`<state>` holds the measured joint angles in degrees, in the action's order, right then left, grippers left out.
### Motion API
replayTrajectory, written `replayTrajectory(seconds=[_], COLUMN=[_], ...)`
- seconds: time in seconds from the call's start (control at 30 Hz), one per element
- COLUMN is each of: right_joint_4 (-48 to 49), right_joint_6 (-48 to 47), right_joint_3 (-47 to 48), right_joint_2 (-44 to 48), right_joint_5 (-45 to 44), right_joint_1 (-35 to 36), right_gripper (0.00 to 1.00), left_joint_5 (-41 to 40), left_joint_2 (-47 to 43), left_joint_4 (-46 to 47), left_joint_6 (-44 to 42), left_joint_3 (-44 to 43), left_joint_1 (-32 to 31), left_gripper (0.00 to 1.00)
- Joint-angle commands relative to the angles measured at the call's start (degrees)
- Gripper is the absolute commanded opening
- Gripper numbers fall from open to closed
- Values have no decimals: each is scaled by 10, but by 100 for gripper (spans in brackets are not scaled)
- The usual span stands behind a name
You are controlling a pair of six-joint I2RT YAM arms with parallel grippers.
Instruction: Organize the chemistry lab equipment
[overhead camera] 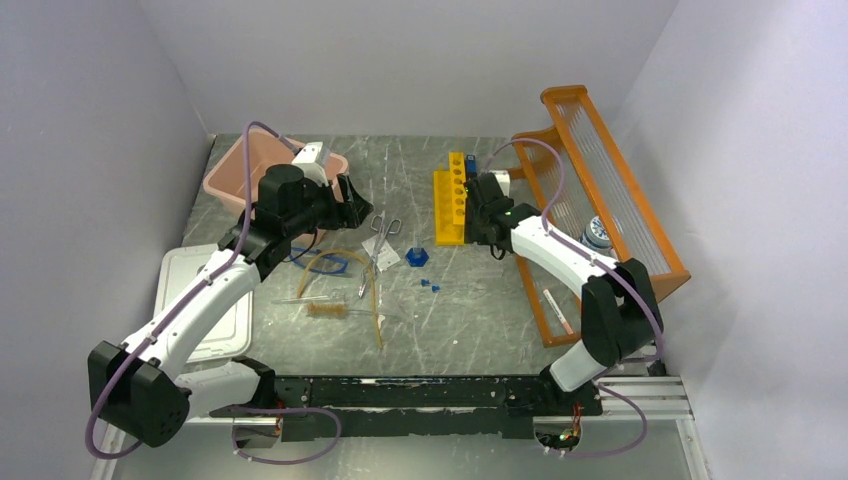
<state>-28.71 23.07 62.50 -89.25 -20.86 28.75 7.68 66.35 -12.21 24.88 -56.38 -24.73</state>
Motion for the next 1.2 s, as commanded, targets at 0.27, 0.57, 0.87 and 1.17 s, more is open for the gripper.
replayTrajectory(seconds=[0.27, 0.57, 0.87, 1.17], right_joint_4=[97, 128, 102, 90], right_joint_6=[-37, -64, -75, -69], right_joint_3=[55, 78, 94, 91], right_joint_2=[-73, -113, -132, -132], right_joint_5=[6, 19, 10, 22], right_joint_1=[-33, -36, -36, -36], right_gripper=[41, 37, 23, 33], left_joint_5=[-24, -30, -39, -37], left_joint_2=[13, 19, 14, 13], left_joint_4=[0, -6, -6, -2], left_joint_6=[-9, -15, -16, -9], left_joint_3=[-8, -12, -10, -1], left_joint_1=[5, 5, 5, 5], left_gripper=[80, 79, 79, 79])
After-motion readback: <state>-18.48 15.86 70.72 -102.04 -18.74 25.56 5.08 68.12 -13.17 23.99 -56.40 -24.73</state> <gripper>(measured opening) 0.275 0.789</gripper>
